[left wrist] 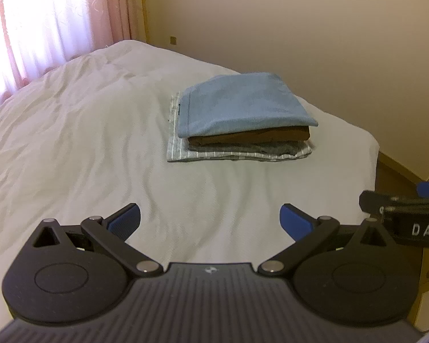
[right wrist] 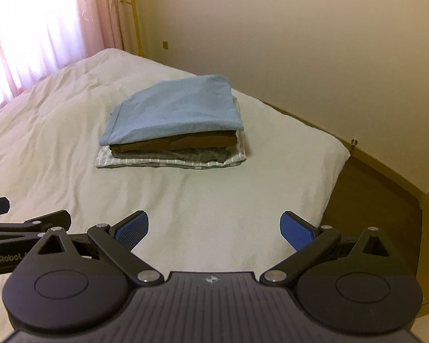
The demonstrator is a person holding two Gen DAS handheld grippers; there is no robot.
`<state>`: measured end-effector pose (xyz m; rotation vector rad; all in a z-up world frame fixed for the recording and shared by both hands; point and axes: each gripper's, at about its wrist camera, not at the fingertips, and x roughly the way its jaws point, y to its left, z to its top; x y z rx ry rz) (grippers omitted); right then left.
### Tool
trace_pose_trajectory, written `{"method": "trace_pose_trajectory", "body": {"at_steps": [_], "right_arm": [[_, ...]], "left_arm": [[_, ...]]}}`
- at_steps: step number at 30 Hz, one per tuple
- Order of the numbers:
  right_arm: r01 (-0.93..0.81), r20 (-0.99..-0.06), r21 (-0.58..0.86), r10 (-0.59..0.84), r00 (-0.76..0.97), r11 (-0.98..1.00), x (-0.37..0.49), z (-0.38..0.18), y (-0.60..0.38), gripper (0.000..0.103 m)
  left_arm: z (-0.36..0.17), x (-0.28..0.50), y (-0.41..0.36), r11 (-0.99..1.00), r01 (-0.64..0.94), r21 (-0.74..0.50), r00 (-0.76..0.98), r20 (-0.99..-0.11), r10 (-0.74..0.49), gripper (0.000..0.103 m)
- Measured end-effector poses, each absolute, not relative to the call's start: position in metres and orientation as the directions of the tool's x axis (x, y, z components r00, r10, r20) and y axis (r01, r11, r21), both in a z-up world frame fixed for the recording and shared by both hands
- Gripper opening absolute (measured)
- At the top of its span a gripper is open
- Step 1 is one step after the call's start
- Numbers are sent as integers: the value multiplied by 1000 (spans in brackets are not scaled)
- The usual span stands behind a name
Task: Fold clothes
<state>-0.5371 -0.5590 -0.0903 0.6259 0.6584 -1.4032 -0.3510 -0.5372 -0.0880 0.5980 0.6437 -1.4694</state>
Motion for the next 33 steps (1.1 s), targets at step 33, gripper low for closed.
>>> {"method": "trace_pose_trajectory", "body": {"at_steps": [33], "right_arm": [[994, -724, -12, -686, 67, 109, -540, -54, -516, 101]], "left_arm": [[-61, -352, -499, 49, 998, -41, 5, -712, -702, 103]]}}
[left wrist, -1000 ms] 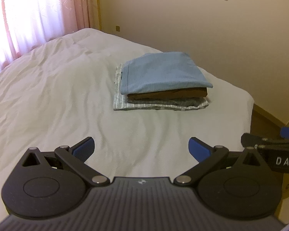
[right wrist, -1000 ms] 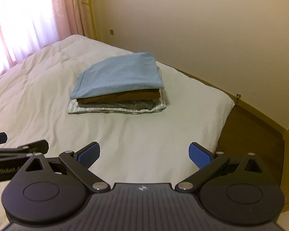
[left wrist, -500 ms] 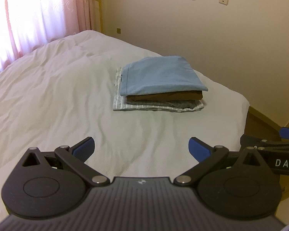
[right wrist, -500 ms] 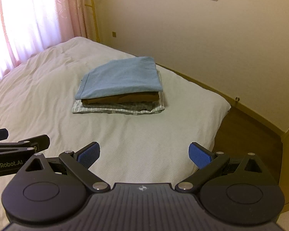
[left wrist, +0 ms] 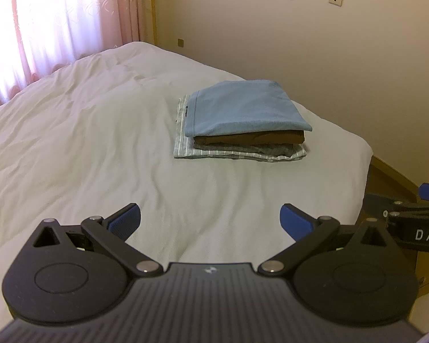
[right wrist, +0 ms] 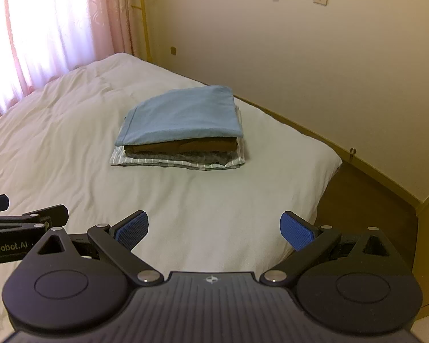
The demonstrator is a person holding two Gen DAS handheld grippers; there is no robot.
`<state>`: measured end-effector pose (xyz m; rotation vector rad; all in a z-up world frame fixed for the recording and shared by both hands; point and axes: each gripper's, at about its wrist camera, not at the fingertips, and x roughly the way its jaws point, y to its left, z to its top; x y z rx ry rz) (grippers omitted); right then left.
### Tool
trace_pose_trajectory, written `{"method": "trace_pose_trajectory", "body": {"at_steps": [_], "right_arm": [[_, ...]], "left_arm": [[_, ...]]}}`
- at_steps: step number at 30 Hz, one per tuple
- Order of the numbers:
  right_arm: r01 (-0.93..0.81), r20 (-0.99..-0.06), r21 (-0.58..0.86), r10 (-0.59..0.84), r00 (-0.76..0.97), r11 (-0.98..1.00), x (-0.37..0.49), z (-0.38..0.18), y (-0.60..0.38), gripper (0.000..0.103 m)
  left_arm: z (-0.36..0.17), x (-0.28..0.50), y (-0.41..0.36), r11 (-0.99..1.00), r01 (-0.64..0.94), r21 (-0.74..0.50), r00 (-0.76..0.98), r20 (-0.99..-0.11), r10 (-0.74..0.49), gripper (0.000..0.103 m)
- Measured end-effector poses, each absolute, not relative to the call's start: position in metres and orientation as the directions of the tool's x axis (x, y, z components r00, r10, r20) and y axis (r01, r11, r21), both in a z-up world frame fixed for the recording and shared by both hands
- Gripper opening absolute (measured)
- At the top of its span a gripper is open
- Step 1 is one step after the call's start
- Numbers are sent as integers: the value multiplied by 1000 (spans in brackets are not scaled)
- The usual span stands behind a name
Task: Fold clothes
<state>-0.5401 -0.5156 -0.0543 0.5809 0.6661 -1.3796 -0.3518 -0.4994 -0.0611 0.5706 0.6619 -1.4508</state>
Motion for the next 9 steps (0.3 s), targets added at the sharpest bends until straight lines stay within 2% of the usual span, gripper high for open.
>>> {"method": "trace_pose_trajectory", "body": {"at_steps": [9], "right_arm": [[993, -727, -13, -684, 68, 113, -540, -54, -515, 101]], "left_arm": [[-62, -353, -500, 31, 998, -47, -12, -709, -705, 103]]}}
